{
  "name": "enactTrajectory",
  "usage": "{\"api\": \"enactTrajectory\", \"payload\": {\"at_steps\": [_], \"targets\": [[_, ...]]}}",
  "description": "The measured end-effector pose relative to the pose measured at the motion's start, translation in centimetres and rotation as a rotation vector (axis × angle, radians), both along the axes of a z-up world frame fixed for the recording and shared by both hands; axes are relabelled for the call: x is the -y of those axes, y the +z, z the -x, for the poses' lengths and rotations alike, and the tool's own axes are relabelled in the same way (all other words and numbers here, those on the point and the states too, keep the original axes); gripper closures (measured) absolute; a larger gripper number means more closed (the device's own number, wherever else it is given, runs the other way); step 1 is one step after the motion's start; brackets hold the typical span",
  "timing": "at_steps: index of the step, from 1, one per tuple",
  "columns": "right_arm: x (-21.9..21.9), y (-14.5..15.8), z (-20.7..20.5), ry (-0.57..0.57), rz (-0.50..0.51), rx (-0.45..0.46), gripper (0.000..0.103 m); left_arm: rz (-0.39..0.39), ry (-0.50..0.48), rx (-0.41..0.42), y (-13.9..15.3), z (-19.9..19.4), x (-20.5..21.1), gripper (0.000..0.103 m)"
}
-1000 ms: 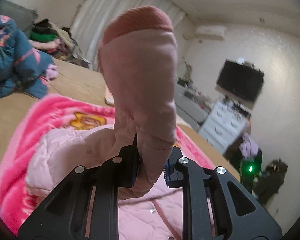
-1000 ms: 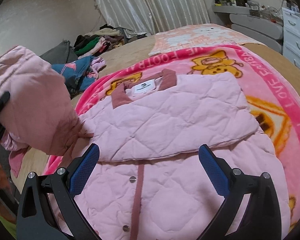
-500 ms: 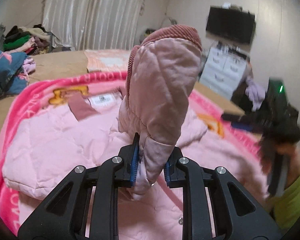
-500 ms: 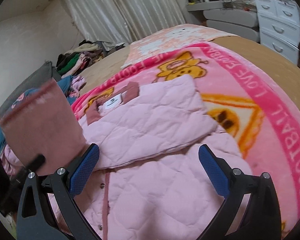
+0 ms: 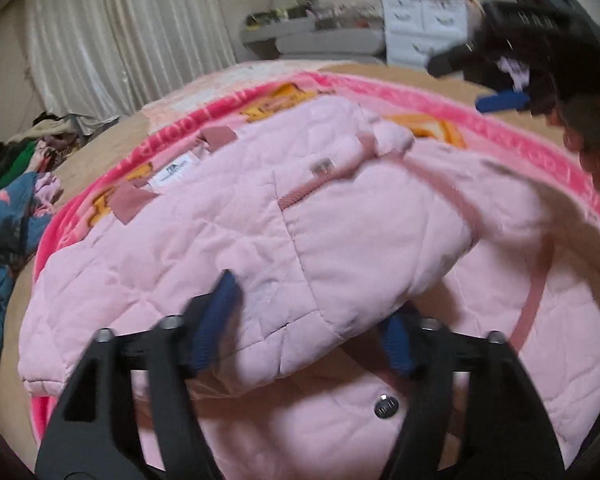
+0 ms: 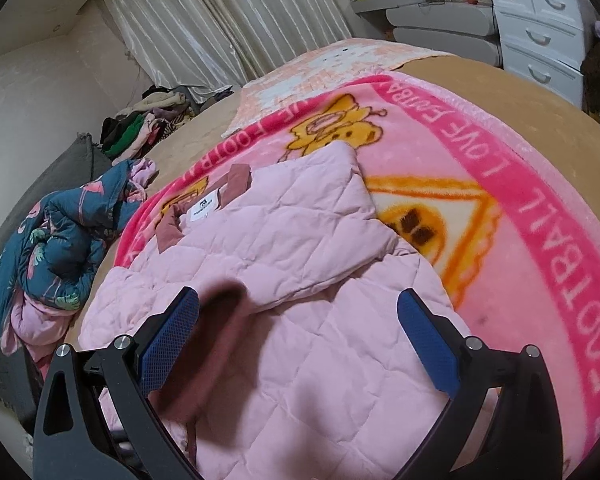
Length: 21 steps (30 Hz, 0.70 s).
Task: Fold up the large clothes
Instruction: 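Lay the sleeve onto the folded jacket and open the left tool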
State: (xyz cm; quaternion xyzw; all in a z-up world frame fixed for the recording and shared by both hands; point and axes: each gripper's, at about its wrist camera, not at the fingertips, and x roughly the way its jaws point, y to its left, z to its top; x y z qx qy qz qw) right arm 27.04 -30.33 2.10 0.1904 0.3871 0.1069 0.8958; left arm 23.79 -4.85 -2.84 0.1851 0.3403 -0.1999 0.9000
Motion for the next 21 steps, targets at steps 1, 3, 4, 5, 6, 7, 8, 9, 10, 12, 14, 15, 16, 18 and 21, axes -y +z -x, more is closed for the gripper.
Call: {"api": "enactTrajectory", "payload": {"at_steps": [1, 3, 4, 5, 6, 7, 8, 9, 10, 12, 14, 15, 16, 18, 21], "targets": [[-0.1, -0.1, 0.0, 0.006, -0.003, -0.005, 0.004, -0.011, -0.010, -0.005, -0.1, 0.2, 0.2, 0.038], [-0.3, -0.3, 0.1, 0.020, -0.015, -0.016, 0.004, -0.005, -0.039, -0.039, 0.1, 0.6, 0.4, 0.028], [-0.3, -0.4, 0.1, 0.025, -0.023, -0.023, 0.004, 0.010, -0.071, -0.072, 0.5, 0.9, 0.4, 0.025], [-0.5, -0.5, 0.0, 0.028, -0.029, -0.031, 0.004, 0.022, -0.096, -0.087, 1.0, 1.2, 0.5, 0.016], [-0.6, -0.6, 0.0, 0.037, -0.037, -0.043, 0.004, 0.051, -0.116, -0.086, 1.8, 1.7, 0.2, 0.013], [-0.8, -0.7, 0.0, 0.043, -0.042, -0.050, 0.004, 0.082, -0.126, -0.090, 2.5, 2.2, 0.1, 0.013], [-1.2, -1.0, 0.0, 0.056, -0.047, -0.065, 0.004, 0.129, -0.135, -0.105, 3.4, 2.2, -0.4, 0.012], [-1.5, -1.2, 0.0, 0.068, -0.051, -0.074, 0.004, 0.153, -0.130, -0.110, 3.9, 2.3, -0.9, 0.011], [-1.8, -1.4, 0.0, 0.080, -0.055, -0.083, 0.004, 0.176, -0.099, -0.095, 4.8, 2.0, -2.0, 0.011], [-3.0, -2.1, 0.2, 0.113, -0.064, -0.106, 0.004, 0.182, -0.041, -0.054, 5.9, 1.8, -3.4, 0.009], [-4.2, -2.8, 0.3, 0.144, -0.082, -0.131, 0.004, 0.191, 0.046, -0.017, 6.9, 0.9, -5.8, 0.009], [-4.8, -3.2, 0.4, 0.159, -0.091, -0.145, 0.004, 0.201, 0.095, -0.009, 7.3, 0.3, -7.1, 0.009], [-5.7, -3.7, 0.4, 0.178, -0.102, -0.165, 0.004, 0.213, 0.145, -0.007, 7.7, -0.2, -8.6, 0.009], [-6.9, -4.5, 0.4, 0.200, -0.110, -0.184, 0.004, 0.233, 0.224, 0.006, 8.3, -1.0, -11.1, 0.009], [-8.4, -5.4, 0.3, 0.215, -0.105, -0.209, 0.004, 0.223, 0.344, 0.061, 9.1, -1.6, -14.7, 0.009]]}}
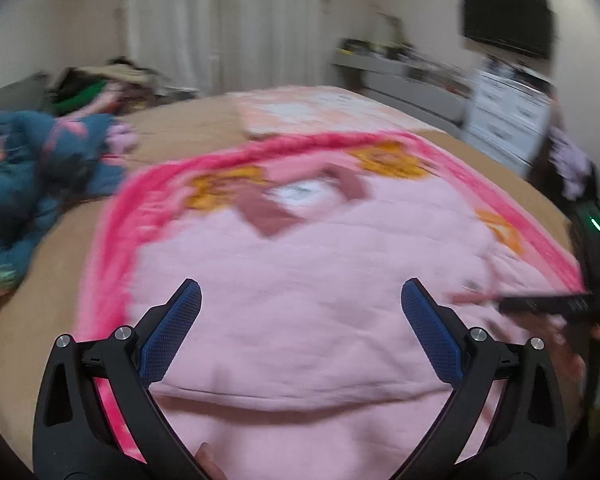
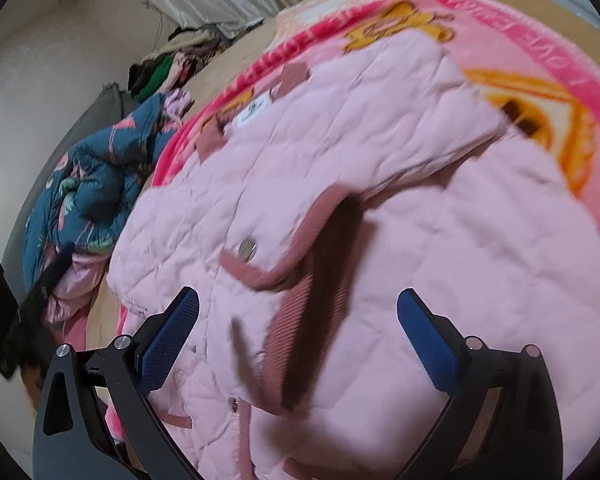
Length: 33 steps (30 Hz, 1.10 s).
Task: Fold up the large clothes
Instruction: 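Grasp the brown-trimmed front edge with the right tool and lift it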
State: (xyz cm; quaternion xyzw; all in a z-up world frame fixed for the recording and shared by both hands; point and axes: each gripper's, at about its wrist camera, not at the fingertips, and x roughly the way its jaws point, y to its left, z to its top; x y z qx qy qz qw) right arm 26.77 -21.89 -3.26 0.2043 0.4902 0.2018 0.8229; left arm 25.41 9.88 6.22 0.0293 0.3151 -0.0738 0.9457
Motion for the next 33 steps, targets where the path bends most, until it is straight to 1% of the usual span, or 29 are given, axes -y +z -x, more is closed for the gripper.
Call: {"api": "enactTrajectory", "payload": {"at_steps": [1, 3, 6, 9, 10, 11, 12, 13, 14, 16, 18, 19, 21, 22, 24, 26, 29, 31, 33], "targets": [[-0.6, -0.4, -0.1, 0.004, 0.002, -0.011, 0.004, -0.006, 0.043, 0.008, 0.1, -0.2, -1.3, 0.009], [-1.3, -1.0, -0.2, 0.009, -0.003, -0.027, 0.004, 0.005, 0.093, 0.002, 0.2, -0.8, -3.2, 0.009], [-2.1, -1.4, -0.3, 0.001, 0.007, -0.021, 0.004, 0.068, 0.156, -0.030, -0.2, -1.6, -6.1, 0.009], [-2.3, -1.5, -0.3, -0.020, -0.021, -0.002, 0.004, 0.121, 0.197, -0.040, -0.1, -1.9, -8.4, 0.009], [-2.6, -1.5, -0.3, -0.016, -0.029, 0.006, 0.008, 0.132, 0.211, -0.038, -0.1, -1.9, -8.9, 0.009], [-2.9, -1.4, -0.5, -0.010, -0.025, 0.010, 0.024, 0.141, 0.221, -0.037, -0.2, -1.9, -9.3, 0.009], [-3.2, -1.4, -0.5, 0.003, -0.013, 0.017, 0.034, 0.151, 0.229, -0.037, -0.2, -2.0, -9.8, 0.009], [-3.5, -1.4, -0.5, 0.023, -0.022, 0.029, 0.055, 0.163, 0.237, -0.035, -0.4, -2.0, -10.4, 0.009], [-3.7, -1.3, -0.5, 0.035, -0.025, 0.038, 0.071, 0.169, 0.242, -0.033, -0.5, -2.1, -11.0, 0.009], [-4.1, -0.6, -0.1, 0.061, -0.008, 0.076, 0.081, 0.166, 0.289, -0.039, -0.9, -2.5, -12.2, 0.009], [-4.5, 1.4, 0.1, 0.085, 0.037, 0.161, 0.085, 0.188, 0.330, -0.043, -1.1, -2.7, -13.4, 0.009], [-4.6, 2.9, 0.2, 0.095, 0.059, 0.215, 0.086, 0.228, 0.339, -0.043, -1.2, -2.7, -14.1, 0.009], [-5.0, 5.6, 0.2, 0.124, 0.092, 0.309, 0.086, 0.275, 0.346, -0.042, -1.3, -2.6, -14.7, 0.009], [-4.9, 6.8, 0.2, 0.138, 0.103, 0.345, 0.087, 0.281, 0.353, -0.040, -1.3, -2.6, -14.8, 0.009], [-4.9, 10.1, -0.4, 0.162, 0.148, 0.443, 0.087, 0.272, 0.357, -0.036, -1.5, -2.6, -14.7, 0.009], [-4.5, 12.2, -1.5, 0.169, 0.182, 0.502, 0.087, 0.272, 0.342, -0.035, -1.6, -2.7, -14.1, 0.009], [-3.8, 13.9, -3.3, 0.161, 0.227, 0.539, 0.087, 0.257, 0.312, -0.031, -1.8, -3.2, -13.0, 0.009], [-3.4, 13.9, -4.4, 0.156, 0.248, 0.546, 0.087, 0.233, 0.281, -0.033, -2.1, -3.6, -11.8, 0.009], [-3.3, 13.4, -5.4, 0.155, 0.270, 0.537, 0.087, 0.214, 0.257, -0.042, -2.6, -3.9, -10.8, 0.009]]}}
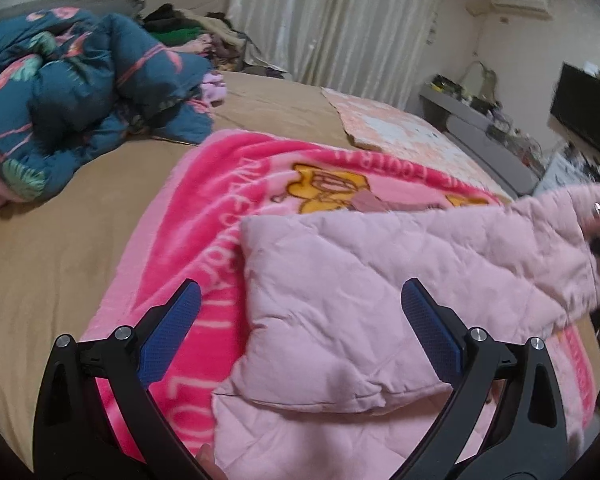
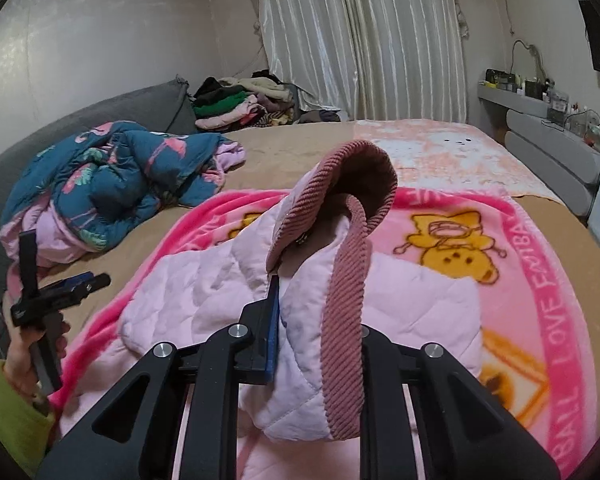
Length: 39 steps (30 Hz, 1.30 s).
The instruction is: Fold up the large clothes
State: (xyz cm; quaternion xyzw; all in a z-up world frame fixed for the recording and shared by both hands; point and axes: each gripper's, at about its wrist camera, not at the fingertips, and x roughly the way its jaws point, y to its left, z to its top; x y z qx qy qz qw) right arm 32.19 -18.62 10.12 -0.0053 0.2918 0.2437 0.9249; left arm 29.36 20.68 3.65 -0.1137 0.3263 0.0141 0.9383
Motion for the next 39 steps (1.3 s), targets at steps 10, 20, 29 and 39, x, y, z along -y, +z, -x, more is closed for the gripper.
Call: {"api": "enactTrajectory", "payload": {"at_steps": [10, 20, 29, 39], "targets": [[0.7, -4.4, -3.0, -0.061, 0.036, -0.070, 0.087, -0.037, -0.103, -0.020, -1.8, -0.9, 3.4, 0.017], [1.0, -6.9, -4.7, -0.106, 0.036, -0.154, 0.077, -0.042, -0.150, -0.109, -4.5, -2.2, 4.6, 0.055], [2.1, -5.3, -3.3, -0.192, 0.057, -0.105, 0.043, -0.064, -0.149, -0.198, -7.4, -3.2, 4.8, 0.055], [-6.2, -6.1, -2.3, -0.016, 0.135, -0.091, 0.031, -0.081, -0.143, -0.221, -8.5, -3.3, 5.0, 0.054]]}}
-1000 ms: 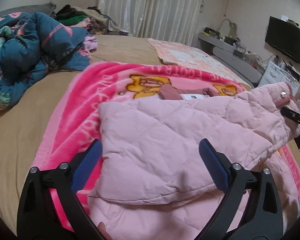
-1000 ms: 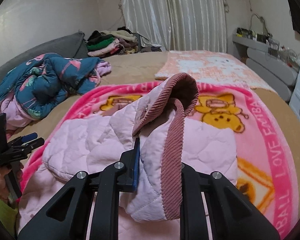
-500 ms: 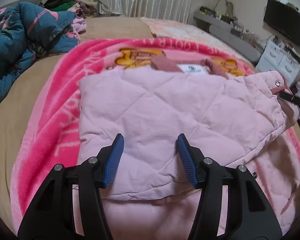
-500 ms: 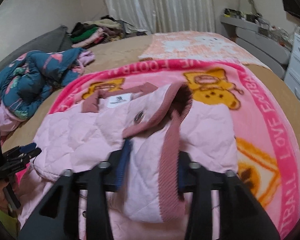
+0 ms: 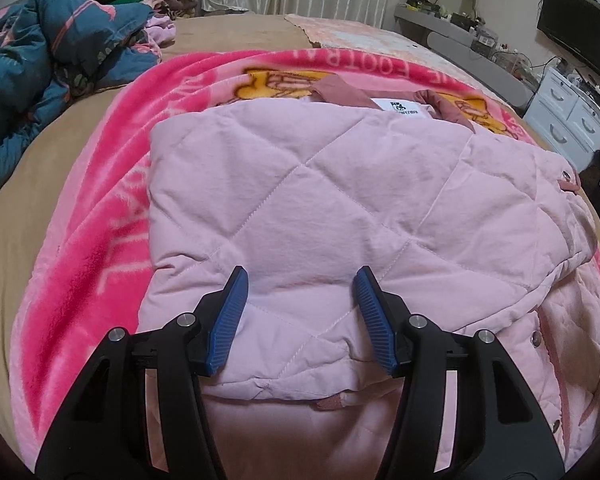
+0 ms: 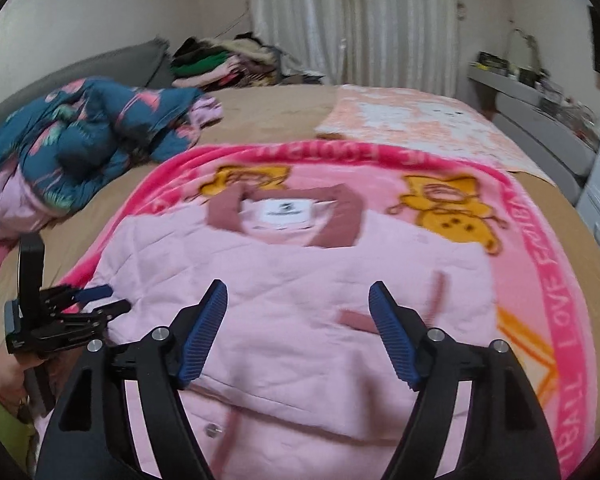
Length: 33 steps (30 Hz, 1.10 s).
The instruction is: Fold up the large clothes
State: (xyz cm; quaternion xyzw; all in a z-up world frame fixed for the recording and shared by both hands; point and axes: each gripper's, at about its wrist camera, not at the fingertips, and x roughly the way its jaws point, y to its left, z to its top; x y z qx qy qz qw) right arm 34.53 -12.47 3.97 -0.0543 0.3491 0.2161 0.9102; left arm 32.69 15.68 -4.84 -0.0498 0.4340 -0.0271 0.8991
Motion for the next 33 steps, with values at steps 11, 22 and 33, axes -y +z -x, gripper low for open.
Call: {"api": "enactTrajectory", "payload": {"at_steps": [11, 22, 33], "targets": [[-3.6, -8.3, -3.8, -0.069, 0.047, -0.199, 0.025, 0.002, -0.001, -0.001, 0.0, 0.0, 0.1, 0.054], [-2.9, -8.2, -3.1, -0.072, 0.014, -0.196, 0.022, -0.011, 0.006, -0.007, 0.5, 0.1, 0.3, 0.055], [-1.4, -6.0, -0.8, -0.070, -0.065, -0.219, 0.004, -0.011, 0.011, -0.017, 1.9, 0.5, 0.7, 0.030]]}}
